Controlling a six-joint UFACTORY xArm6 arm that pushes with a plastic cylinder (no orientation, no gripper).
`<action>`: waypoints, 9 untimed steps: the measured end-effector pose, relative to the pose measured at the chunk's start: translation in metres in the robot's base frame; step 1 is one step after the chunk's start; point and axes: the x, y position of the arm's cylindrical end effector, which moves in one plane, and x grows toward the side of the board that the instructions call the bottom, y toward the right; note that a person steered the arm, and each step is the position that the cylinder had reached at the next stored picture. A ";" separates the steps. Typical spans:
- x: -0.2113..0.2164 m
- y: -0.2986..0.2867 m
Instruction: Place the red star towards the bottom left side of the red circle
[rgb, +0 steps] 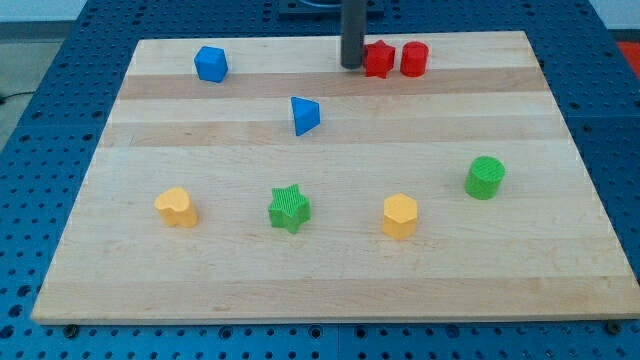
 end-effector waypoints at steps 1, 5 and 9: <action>-0.004 0.005; 0.051 0.075; 0.162 0.167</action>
